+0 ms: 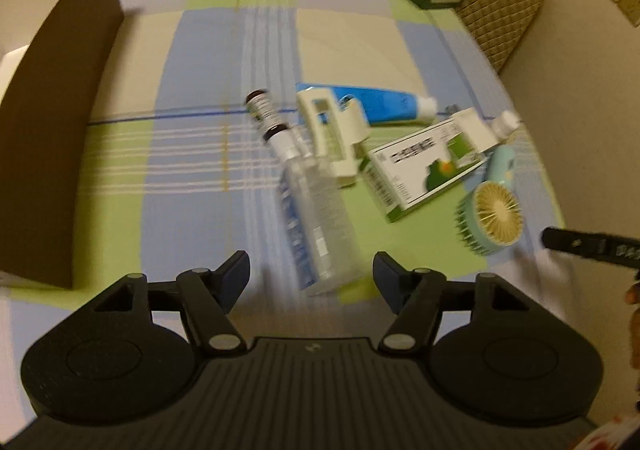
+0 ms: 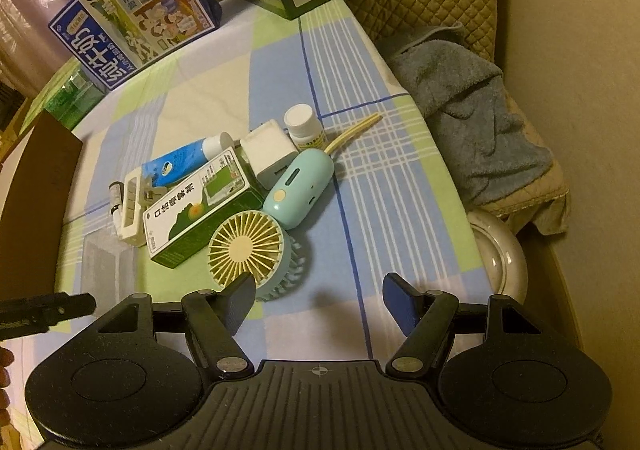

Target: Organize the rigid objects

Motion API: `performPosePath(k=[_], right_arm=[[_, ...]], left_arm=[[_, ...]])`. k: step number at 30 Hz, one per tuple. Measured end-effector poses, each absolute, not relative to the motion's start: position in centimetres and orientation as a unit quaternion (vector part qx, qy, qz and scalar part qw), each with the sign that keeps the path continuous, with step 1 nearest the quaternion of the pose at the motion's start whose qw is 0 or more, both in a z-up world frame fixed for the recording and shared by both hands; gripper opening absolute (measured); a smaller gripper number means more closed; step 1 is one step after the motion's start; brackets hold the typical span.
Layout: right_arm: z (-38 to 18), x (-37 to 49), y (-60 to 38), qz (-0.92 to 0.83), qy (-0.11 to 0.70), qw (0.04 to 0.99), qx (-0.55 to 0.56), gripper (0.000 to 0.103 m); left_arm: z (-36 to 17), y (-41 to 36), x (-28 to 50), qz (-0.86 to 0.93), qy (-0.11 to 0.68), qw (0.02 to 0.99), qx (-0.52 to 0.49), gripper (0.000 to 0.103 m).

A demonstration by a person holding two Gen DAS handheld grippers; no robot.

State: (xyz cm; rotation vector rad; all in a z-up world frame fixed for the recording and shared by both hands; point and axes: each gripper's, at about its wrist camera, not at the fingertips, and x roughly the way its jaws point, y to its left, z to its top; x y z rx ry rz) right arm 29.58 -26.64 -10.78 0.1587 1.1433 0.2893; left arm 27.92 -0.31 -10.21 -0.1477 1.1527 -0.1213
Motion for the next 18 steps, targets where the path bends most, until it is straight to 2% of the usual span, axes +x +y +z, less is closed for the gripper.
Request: performPosePath(k=[8, 11, 13, 15, 18], right_arm=[[-10.3, 29.5, -26.9, 0.137, 0.53, 0.834, 0.073, 0.068], [-10.3, 29.5, -27.1, 0.137, 0.529, 0.834, 0.076, 0.068], [-10.4, 29.5, -27.1, 0.137, 0.529, 0.834, 0.076, 0.068], [-10.4, 29.5, -27.1, 0.139, 0.528, 0.835, 0.075, 0.068], [-10.4, 29.7, -27.1, 0.148, 0.519, 0.839, 0.073, 0.068]], left_arm=[[-10.9, -2.9, 30.5, -0.042, 0.53, 0.846, -0.024, 0.061], [-11.8, -3.1, 31.1, -0.034, 0.539, 0.842, -0.012, 0.053], [-12.4, -3.0, 31.3, -0.027, 0.547, 0.837, -0.01, 0.043], [-12.7, -2.6, 31.3, -0.023, 0.553, 0.833, -0.015, 0.028], [-12.7, -2.2, 31.0, -0.019, 0.547, 0.837, -0.016, 0.026]])
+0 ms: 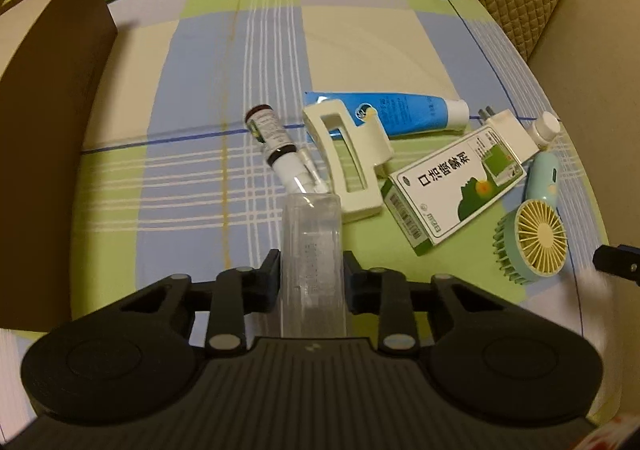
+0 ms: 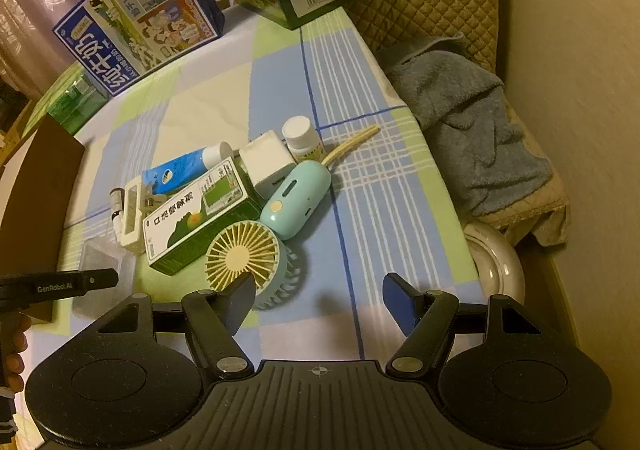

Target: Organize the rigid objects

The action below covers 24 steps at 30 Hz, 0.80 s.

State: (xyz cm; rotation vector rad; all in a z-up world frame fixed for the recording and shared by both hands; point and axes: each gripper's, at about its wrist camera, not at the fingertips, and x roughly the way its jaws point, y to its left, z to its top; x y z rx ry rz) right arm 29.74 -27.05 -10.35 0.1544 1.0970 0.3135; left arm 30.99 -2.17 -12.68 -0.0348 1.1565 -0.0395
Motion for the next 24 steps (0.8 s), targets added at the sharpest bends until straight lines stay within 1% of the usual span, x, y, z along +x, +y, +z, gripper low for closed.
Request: performPosePath(k=[8, 9, 10, 12, 13, 19, 24], right_arm=[[-9.8, 31.7, -26.3, 0.192, 0.46, 0.866, 0.041, 0.067], [-9.7, 32.0, -26.1, 0.197, 0.453, 0.869, 0.036, 0.064], [-9.7, 32.4, -25.9, 0.203, 0.444, 0.872, 0.029, 0.056], [-9.9, 33.4, -25.6, 0.211, 0.436, 0.875, 0.014, 0.047], [-10.1, 33.9, -25.4, 0.214, 0.433, 0.876, 0.01, 0.045], [-11.2, 36.5, -24.2, 0.226, 0.418, 0.879, -0.026, 0.036], [-12.1, 37.6, -22.9, 0.23, 0.414, 0.879, -0.058, 0.033]], left_arm=[[-10.8, 0.1, 29.6, 0.009, 0.512, 0.859, -0.005, 0.026], [-10.5, 0.6, 29.4, 0.016, 0.51, 0.86, -0.008, 0.026], [-10.3, 1.0, 29.4, 0.022, 0.507, 0.862, -0.01, 0.026], [-9.8, 2.1, 29.3, 0.041, 0.501, 0.864, -0.013, 0.026], [-9.7, 2.5, 29.3, 0.049, 0.499, 0.865, -0.015, 0.026], [-9.1, 4.7, 29.2, 0.085, 0.493, 0.866, -0.023, 0.026], [-8.7, 5.5, 29.1, 0.098, 0.489, 0.866, -0.03, 0.026]])
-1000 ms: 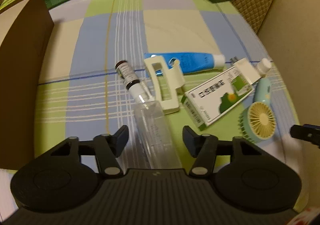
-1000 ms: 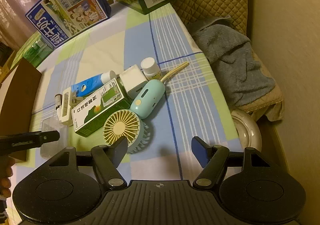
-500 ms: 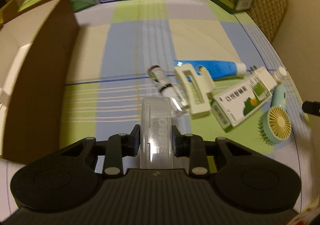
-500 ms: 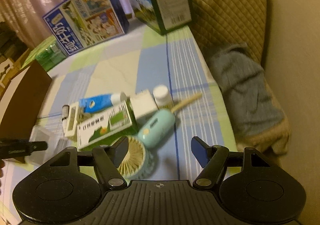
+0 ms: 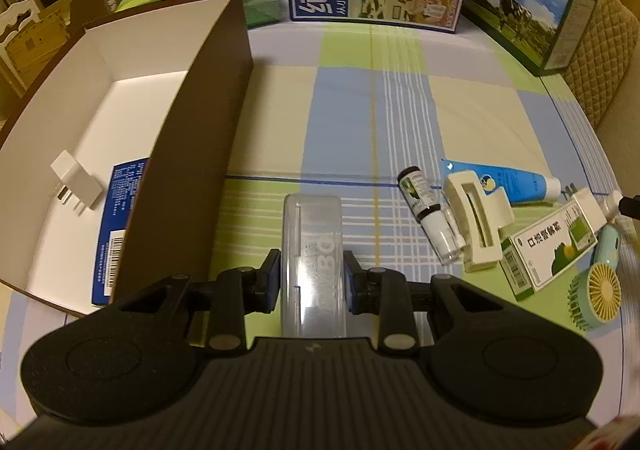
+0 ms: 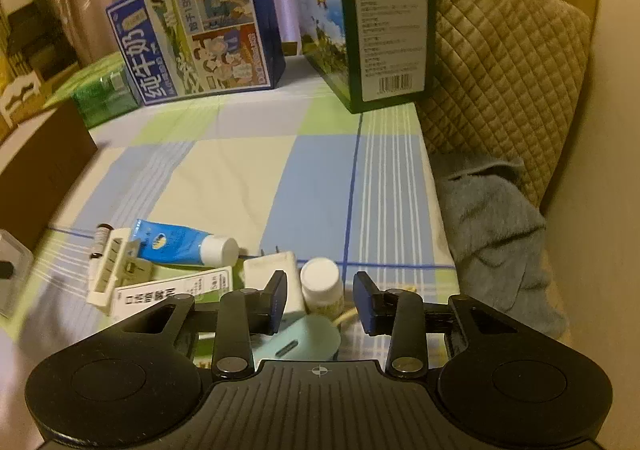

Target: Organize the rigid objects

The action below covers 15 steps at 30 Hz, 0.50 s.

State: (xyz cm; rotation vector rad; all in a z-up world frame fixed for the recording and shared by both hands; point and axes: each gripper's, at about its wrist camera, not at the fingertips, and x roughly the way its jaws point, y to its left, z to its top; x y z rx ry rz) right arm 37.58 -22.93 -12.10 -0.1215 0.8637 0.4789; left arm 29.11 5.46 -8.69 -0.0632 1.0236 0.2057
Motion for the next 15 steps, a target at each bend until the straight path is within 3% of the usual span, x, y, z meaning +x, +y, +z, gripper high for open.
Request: performPosePath(k=[5, 6, 15], right_arm=[[-13.0, 38.3, -22.1, 0.231, 0.415, 0.877, -0.071, 0.027], [-13.1, 38.4, -21.9, 0.229, 0.415, 0.877, -0.077, 0.021], [-10.7, 37.3, -22.2, 0.235, 0.385, 0.89, -0.07, 0.02]], left_arm=[[-8.5, 5.7, 29.1, 0.1, 0.486, 0.868, -0.031, 0.026], [-8.5, 5.8, 29.0, 0.1, 0.485, 0.868, -0.031, 0.026], [-7.7, 6.1, 29.2, 0.09, 0.477, 0.874, -0.031, 0.026]])
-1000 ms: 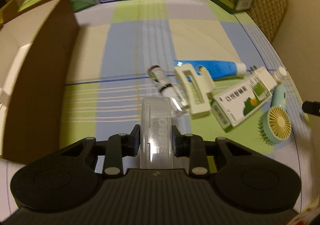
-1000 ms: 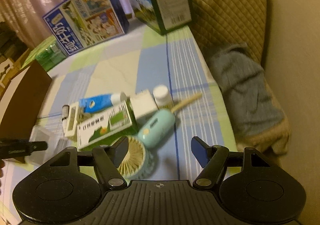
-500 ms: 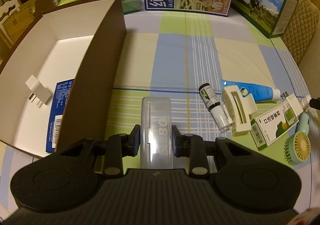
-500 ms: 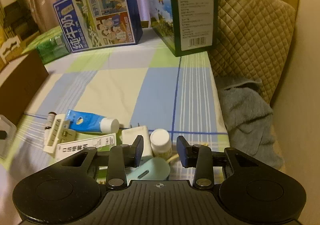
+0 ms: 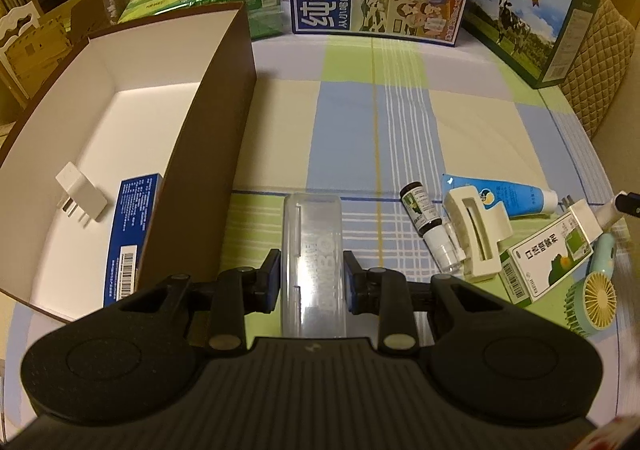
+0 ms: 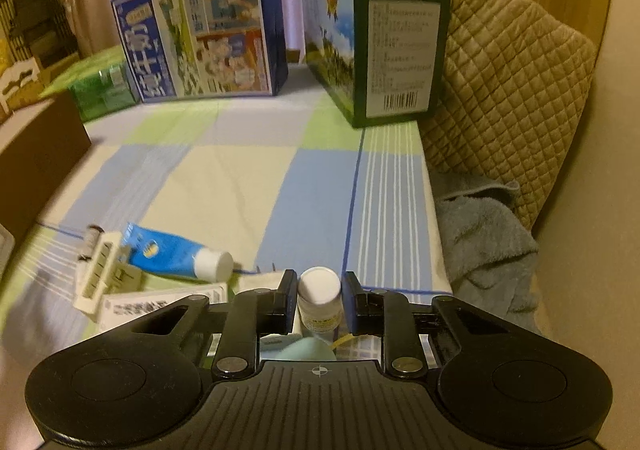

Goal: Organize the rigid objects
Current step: 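Grasp the small white bottle with the right tool while the left tool carries the case toward the box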

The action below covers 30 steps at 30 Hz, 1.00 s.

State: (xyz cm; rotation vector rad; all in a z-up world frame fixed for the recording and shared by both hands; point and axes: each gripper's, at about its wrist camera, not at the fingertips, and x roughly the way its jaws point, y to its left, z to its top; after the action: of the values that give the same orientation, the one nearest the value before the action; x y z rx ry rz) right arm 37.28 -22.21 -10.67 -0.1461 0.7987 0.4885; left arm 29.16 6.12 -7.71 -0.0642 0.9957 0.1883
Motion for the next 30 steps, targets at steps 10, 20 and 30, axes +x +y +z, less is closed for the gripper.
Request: performPosePath(k=[10, 20, 30], right_arm=[[-4.6, 33.9, -18.0, 0.305, 0.36, 0.88, -0.054, 0.02], [-0.6, 29.8, -9.0, 0.394, 0.33, 0.857, -0.05, 0.02], [2.3, 25.1, 2.1, 0.49, 0.293, 0.82, -0.041, 0.02]], left_arm=[[-4.5, 7.2, 28.4, 0.067, 0.445, 0.892, -0.033, 0.026], [-0.1, 11.1, 26.6, 0.059, 0.404, 0.912, -0.034, 0.026], [2.8, 18.6, 23.1, 0.092, 0.375, 0.921, -0.043, 0.026]])
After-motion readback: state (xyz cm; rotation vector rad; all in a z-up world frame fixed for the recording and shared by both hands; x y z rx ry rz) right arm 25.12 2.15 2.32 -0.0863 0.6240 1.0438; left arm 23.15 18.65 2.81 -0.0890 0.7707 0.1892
